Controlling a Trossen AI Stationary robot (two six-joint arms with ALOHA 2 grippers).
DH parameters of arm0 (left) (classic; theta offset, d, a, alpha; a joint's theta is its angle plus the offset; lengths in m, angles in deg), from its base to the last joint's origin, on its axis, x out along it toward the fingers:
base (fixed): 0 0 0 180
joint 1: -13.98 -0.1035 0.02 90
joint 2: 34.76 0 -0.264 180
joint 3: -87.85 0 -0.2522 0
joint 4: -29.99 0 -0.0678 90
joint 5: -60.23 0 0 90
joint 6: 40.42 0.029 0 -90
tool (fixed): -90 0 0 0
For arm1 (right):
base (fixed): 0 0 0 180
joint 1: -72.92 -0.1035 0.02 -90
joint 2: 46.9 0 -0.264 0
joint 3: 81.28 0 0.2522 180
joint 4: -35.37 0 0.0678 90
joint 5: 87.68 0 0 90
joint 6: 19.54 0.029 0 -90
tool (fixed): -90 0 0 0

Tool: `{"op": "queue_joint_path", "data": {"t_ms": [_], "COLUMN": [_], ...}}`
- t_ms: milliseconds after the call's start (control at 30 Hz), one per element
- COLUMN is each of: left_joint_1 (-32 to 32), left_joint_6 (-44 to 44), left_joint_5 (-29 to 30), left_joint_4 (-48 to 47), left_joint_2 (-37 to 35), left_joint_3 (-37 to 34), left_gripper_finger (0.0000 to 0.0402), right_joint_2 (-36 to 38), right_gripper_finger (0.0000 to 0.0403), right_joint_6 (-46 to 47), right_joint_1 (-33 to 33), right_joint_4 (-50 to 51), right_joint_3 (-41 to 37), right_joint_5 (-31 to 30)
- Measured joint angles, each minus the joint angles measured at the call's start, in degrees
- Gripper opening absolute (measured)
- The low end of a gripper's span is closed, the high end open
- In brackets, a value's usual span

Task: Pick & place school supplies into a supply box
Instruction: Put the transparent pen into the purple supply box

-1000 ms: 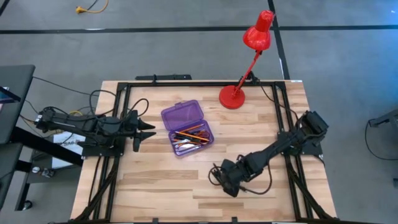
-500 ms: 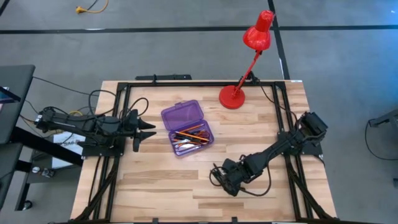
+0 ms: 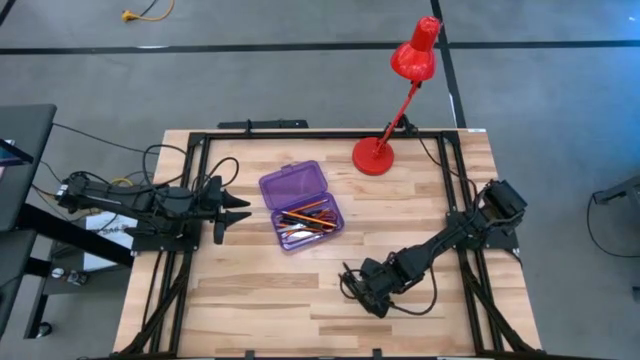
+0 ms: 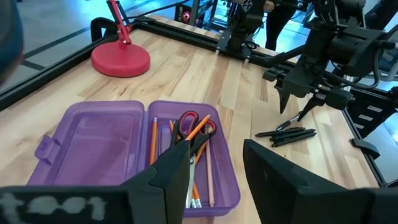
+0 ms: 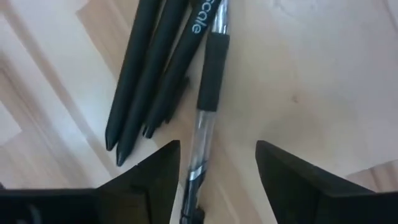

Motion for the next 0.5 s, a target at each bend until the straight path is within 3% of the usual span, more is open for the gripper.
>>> {"op": "queue_joint_path", "data": {"t_ms": [500], "left_joint_1": [0.0], "left_joint_6": [0.69], "left_joint_5": [1.56], "left_joint_4": [-0.24], "left_joint_2": [0.0], "left_joint_3": [0.0], "left_gripper_finger": [0.0138], "right_joint_2": [-3.19], "right_gripper_finger": [0.0172], "right_joint_6": [-1.93], "right_joint_1": [-0.12], "right_joint_4": [-0.26], "right_joint_3": [0.3], "right_joint_5": [-0.44]}}
